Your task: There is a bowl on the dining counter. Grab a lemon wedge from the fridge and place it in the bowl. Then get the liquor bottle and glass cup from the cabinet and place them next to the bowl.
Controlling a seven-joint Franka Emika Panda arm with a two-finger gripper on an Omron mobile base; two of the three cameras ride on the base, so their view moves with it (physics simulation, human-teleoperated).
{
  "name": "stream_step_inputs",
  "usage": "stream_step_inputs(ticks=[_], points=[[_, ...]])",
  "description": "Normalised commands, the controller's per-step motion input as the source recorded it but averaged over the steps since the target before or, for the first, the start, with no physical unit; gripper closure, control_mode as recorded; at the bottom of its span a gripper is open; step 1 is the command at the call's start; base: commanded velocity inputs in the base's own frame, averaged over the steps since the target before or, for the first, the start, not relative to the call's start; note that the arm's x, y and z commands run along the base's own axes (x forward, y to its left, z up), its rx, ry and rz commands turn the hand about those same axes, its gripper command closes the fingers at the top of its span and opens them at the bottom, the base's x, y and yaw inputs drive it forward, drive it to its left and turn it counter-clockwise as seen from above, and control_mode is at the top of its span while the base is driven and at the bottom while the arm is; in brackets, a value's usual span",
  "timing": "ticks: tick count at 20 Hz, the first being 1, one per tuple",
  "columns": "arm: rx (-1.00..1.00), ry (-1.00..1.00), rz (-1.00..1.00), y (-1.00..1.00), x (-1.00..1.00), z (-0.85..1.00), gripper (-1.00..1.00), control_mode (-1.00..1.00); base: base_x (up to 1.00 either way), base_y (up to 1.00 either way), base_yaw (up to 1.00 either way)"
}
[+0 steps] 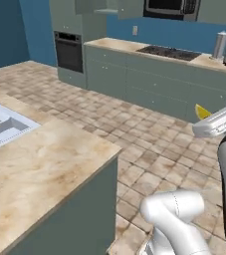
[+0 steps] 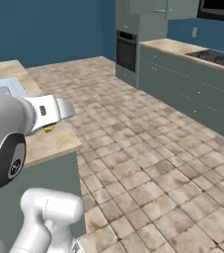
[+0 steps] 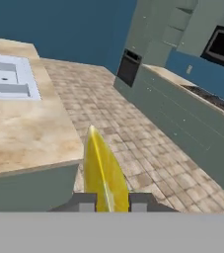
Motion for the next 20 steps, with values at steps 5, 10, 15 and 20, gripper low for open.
stream_step_inputs(ticks=[5, 10, 15, 20], points=[[0.0, 0.0, 0.0, 0.0, 0.0, 0.0, 1.0, 1.0, -0.72, 0.48, 0.36], [0.0, 0.0, 0.0, 0.0, 0.0, 0.0, 1.0, 1.0, -0.68, 0.52, 0.35], [0.0, 0.0, 0.0, 0.0, 0.0, 0.0, 1.0, 1.0, -0.54, 0.64, 0.32], [0.0, 0.0, 0.0, 0.0, 0.0, 0.0, 1.0, 1.0, -0.12, 0.93, 0.23]])
